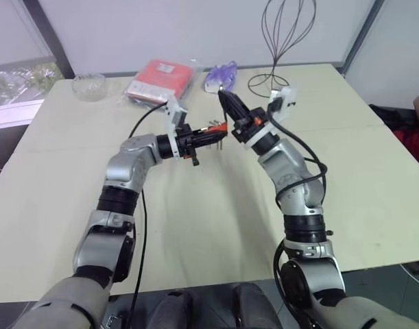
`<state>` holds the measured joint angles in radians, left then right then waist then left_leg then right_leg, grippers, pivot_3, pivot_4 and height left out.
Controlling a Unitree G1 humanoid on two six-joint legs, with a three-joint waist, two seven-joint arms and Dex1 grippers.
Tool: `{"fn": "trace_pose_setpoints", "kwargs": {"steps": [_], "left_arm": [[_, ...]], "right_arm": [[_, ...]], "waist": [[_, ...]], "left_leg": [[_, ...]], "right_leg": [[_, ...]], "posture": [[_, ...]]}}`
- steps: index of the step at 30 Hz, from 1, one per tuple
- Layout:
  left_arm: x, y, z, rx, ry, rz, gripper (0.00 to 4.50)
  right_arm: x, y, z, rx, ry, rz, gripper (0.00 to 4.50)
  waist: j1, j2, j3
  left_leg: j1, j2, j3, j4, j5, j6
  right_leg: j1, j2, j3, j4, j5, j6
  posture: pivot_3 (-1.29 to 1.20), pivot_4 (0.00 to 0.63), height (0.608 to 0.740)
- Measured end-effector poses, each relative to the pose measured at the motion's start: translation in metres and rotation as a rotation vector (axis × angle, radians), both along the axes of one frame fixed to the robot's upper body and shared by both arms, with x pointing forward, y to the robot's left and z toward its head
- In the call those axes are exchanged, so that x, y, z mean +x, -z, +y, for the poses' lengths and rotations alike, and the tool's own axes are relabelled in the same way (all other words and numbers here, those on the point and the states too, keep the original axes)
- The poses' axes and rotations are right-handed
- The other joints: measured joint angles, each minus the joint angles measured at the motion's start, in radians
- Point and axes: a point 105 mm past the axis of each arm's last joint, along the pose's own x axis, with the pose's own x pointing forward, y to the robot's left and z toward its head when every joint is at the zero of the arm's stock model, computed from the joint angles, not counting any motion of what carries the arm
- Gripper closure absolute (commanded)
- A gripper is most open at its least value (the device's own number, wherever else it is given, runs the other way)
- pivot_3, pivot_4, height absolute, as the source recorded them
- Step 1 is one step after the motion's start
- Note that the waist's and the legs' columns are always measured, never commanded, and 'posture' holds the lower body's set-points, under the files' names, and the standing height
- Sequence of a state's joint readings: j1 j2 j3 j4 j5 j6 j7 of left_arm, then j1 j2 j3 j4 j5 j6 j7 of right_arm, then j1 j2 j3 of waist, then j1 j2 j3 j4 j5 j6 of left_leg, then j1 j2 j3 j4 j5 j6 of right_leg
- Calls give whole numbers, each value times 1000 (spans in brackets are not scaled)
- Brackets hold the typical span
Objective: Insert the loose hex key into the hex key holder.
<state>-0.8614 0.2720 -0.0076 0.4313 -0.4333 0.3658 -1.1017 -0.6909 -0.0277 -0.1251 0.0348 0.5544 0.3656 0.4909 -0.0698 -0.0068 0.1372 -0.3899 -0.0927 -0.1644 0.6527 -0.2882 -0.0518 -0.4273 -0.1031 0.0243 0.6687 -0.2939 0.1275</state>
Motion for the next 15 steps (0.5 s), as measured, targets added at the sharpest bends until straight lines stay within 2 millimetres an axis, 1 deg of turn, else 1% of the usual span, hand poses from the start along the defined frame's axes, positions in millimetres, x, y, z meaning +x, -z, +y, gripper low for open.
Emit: {"fn": "trace_pose_setpoints", "kwargs": {"steps": [12,15], "left_arm": [[2,7,-4,17,-3,-3,4500],[3,6,-5,13,-6,-7,4500]], "right_arm": [[0,1,1,0,-1,3,4477],[0,1,1,0,-2,3,4477]], "waist": [[0,0,0],[1,0,0]], "left_leg": [[0,0,0,0,0,0],[0,0,0,0,0,0]], "right_leg": [[0,0,0,0,0,0],[0,0,0,0,0,0]], "posture": [[0,150,740],[0,150,740]]}}
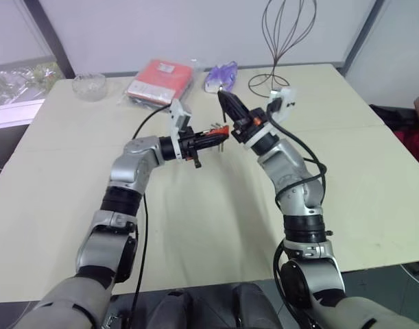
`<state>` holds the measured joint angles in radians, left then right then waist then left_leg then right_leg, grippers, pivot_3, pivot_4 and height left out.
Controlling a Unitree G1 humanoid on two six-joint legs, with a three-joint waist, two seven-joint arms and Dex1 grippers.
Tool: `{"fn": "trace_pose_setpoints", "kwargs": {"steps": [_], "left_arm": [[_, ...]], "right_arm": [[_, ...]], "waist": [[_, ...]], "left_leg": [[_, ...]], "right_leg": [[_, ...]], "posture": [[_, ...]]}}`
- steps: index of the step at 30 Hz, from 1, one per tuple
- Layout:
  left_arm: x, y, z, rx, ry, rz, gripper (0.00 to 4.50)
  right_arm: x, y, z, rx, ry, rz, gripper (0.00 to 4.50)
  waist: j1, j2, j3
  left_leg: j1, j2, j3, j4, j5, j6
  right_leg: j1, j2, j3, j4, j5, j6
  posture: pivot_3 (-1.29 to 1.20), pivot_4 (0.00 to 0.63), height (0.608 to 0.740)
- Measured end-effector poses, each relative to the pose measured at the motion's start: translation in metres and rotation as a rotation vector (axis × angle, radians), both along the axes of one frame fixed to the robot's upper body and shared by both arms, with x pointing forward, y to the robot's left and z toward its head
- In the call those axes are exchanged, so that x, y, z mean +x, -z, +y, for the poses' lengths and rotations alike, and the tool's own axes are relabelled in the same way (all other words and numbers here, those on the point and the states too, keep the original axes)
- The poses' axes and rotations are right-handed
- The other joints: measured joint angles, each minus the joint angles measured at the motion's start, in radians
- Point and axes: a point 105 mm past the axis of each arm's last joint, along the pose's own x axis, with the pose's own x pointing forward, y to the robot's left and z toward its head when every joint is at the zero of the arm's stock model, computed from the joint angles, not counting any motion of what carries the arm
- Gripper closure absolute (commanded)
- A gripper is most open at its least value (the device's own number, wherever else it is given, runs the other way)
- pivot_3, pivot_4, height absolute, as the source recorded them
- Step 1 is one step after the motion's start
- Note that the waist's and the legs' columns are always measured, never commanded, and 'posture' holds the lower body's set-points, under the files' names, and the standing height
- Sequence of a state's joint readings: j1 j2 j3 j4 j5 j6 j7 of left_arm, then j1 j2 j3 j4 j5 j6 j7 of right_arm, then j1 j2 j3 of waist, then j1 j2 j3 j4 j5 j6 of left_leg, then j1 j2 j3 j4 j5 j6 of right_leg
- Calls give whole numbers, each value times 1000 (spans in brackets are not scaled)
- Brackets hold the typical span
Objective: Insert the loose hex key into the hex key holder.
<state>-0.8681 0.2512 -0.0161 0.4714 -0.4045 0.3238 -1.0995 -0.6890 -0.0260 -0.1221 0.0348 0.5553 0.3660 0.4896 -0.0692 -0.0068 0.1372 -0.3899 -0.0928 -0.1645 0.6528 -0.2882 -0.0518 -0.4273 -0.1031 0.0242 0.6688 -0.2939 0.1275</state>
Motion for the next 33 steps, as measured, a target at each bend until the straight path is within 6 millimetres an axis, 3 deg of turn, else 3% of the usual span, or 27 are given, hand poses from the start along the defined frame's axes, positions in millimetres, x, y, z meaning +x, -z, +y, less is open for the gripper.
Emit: {"fn": "trace_pose_setpoints", "kwargs": {"steps": [27,33], "left_arm": [[-6,-11,2,-54,15,45,4500],[-4,-13,1,-128,13,127,4500]], "right_arm": [[-1,-2,0,16,-7,-7,4477],[-1,-4,-1,23,3,-21,4477]], "waist": [[-1,0,0],[0,0,0]], "left_leg": [[0,0,0,0,0,0],[0,0,0,0,0,0]], "right_leg": [[0,0,0,0,0,0],[0,0,0,0,0,0]], "posture": [[0,150,740],[0,150,740]]}}
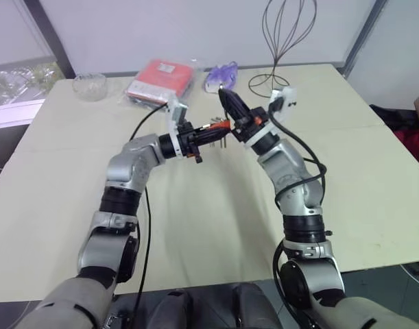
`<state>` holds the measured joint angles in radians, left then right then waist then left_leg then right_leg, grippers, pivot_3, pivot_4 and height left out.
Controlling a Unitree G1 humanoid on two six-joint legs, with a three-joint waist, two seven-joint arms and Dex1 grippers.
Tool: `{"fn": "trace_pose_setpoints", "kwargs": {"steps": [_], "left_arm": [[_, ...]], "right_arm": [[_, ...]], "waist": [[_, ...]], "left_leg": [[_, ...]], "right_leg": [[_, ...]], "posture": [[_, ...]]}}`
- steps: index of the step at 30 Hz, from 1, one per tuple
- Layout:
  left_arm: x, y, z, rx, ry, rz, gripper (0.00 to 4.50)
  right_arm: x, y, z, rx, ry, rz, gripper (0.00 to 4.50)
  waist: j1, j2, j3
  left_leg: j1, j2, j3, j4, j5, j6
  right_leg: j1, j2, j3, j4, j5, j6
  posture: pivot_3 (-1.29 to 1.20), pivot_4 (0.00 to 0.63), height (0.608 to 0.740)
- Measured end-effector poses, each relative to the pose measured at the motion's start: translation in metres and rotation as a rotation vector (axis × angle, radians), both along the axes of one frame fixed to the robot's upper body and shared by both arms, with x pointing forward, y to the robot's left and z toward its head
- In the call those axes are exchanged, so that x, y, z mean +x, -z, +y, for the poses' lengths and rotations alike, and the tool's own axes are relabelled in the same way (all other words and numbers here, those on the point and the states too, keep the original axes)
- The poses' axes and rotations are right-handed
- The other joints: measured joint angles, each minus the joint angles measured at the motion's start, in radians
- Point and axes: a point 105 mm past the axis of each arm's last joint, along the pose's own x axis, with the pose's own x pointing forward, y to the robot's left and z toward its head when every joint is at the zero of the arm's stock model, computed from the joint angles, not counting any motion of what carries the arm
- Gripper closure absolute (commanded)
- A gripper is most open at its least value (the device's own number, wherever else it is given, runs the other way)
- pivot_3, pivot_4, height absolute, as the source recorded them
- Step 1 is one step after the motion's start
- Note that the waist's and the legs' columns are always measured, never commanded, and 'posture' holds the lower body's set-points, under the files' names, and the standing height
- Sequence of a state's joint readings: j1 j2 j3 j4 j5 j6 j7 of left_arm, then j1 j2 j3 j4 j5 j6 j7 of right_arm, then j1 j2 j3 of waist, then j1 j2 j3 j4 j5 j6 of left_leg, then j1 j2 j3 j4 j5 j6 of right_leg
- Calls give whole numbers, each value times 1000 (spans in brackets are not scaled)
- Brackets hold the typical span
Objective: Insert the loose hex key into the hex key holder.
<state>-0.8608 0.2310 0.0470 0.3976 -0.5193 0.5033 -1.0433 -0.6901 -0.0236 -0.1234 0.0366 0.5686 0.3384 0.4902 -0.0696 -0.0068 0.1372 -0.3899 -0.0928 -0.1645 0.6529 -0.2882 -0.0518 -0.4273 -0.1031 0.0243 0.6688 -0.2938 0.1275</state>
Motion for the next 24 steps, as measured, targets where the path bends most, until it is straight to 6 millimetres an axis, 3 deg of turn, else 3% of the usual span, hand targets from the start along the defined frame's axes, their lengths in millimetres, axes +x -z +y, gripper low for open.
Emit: {"fn": "trace_pose_setpoints", "kwargs": {"steps": [10,15,24], "left_arm": [[6,0,8,0,-10,40,4500],[8,5,17,174,2,-97,4500],[13,1,19,231,27,-177,4500]], "right_arm": [[-2,0,-2,-24,-3,-19,4477],[-5,14,-3,-94,-38,1,4477],[-6,17,-5,-107,-47,7,4477]], "waist": [[0,0,0],[1,0,0],[0,0,0]], "left_leg": [[0,0,0,0,0,0],[0,0,0,0,0,0],[0,0,0,0,0,0]], "right_leg": [[0,0,0,0,0,0],[0,0,0,0,0,0],[0,0,0,0,0,0]], "posture": [[0,150,740],[0,150,740],[0,150,740]]}}
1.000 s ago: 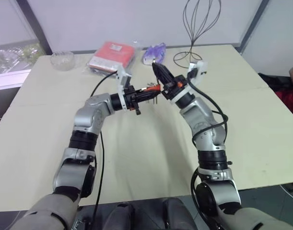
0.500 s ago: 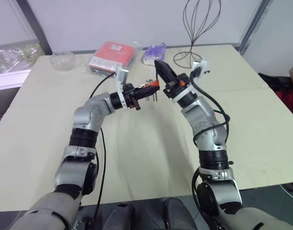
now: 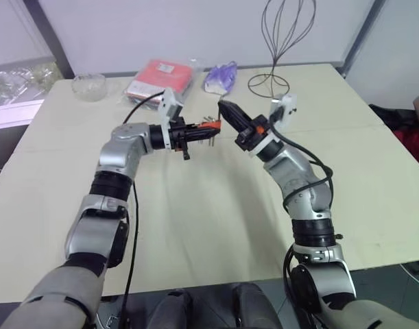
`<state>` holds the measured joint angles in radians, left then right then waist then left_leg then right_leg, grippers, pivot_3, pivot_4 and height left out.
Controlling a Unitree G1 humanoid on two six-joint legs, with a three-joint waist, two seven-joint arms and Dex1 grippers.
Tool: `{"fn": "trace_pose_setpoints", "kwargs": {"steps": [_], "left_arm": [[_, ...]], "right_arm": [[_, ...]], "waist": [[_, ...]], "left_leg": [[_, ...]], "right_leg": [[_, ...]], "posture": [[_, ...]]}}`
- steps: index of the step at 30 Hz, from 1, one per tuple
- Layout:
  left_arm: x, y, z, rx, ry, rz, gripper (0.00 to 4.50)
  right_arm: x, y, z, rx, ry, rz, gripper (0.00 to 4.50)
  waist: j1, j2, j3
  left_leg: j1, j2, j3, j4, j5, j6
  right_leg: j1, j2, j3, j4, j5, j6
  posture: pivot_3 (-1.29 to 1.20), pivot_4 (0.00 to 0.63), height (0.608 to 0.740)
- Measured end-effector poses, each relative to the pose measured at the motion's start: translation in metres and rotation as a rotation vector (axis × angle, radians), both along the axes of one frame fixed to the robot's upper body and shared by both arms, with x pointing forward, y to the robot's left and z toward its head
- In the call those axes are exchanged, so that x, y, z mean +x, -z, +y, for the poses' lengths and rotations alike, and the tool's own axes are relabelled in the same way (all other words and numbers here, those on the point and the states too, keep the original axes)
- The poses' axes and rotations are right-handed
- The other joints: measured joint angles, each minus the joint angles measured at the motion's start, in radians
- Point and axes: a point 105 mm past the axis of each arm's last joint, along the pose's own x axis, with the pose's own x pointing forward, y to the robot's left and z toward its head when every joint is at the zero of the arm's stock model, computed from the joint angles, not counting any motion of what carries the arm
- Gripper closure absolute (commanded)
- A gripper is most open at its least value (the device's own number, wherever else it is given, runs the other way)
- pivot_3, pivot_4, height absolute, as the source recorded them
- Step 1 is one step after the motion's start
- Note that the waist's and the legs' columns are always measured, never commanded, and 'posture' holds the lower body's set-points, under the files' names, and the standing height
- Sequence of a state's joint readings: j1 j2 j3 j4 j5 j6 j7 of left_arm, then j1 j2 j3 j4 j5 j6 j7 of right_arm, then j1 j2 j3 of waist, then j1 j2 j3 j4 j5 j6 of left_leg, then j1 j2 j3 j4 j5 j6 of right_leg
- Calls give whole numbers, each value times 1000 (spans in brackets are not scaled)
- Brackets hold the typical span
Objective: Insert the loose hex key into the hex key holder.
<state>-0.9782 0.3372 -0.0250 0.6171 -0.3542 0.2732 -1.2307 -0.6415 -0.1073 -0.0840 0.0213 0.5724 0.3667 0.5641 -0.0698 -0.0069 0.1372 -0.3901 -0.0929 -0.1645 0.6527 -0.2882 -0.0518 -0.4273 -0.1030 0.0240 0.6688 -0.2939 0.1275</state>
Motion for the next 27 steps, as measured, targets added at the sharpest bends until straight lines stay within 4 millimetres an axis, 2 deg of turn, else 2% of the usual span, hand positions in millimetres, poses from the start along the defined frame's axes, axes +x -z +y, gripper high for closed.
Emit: {"fn": "trace_pose_setpoints", "kwargs": {"steps": [2,3,5,10,14,18,20,23,27], "left_arm": [[0,2,0,10,2,0,4500],[0,3,0,16,1,-4,4500],[-1,1,-2,11,12,-17,4500],[-3,-1,-6,5,33,-29,4500],[-4,3,-5,5,25,-24,4500],[-8,19,4,20,8,22,4500],[-9,28,7,25,3,60,4500],[-17,40,8,12,23,155,4500],[-29,71,10,-41,30,436,4500]], "right_arm": [[0,3,0,-1,1,9,4477],[0,4,-1,-1,2,12,4155],[0,6,-1,-5,8,21,3379],[3,21,-9,-33,37,78,875],[-14,38,-22,-176,7,107,875],[-54,72,-30,-393,-107,173,875],[-67,81,-33,-459,-149,198,875],[-75,82,-36,-544,-162,175,875],[-72,86,-38,-581,-129,168,875]], "waist": [[0,0,0],[0,0,0],[0,0,0],[1,0,0],[1,0,0],[2,0,0],[1,-1,0],[4,-1,0],[5,-1,0]], "left_leg": [[0,0,0,0,0,0],[0,0,0,0,0,0],[0,0,0,0,0,0],[0,0,0,0,0,0],[0,0,0,0,0,0],[0,0,0,0,0,0],[-1,0,1,1,0,1],[0,0,1,2,-1,2],[-1,0,0,5,-1,3]], "right_leg": [[0,0,0,0,0,0],[0,0,0,0,0,0],[0,0,0,0,0,0],[0,0,0,0,0,0],[0,0,0,0,0,0],[0,0,0,0,0,0],[0,0,0,0,0,0],[1,0,0,0,0,0],[1,1,0,2,0,0]], "posture": [[0,150,740],[0,150,740],[0,150,740],[0,150,740],[0,150,740],[0,150,740],[0,150,740],[0,150,740],[0,150,740]]}}
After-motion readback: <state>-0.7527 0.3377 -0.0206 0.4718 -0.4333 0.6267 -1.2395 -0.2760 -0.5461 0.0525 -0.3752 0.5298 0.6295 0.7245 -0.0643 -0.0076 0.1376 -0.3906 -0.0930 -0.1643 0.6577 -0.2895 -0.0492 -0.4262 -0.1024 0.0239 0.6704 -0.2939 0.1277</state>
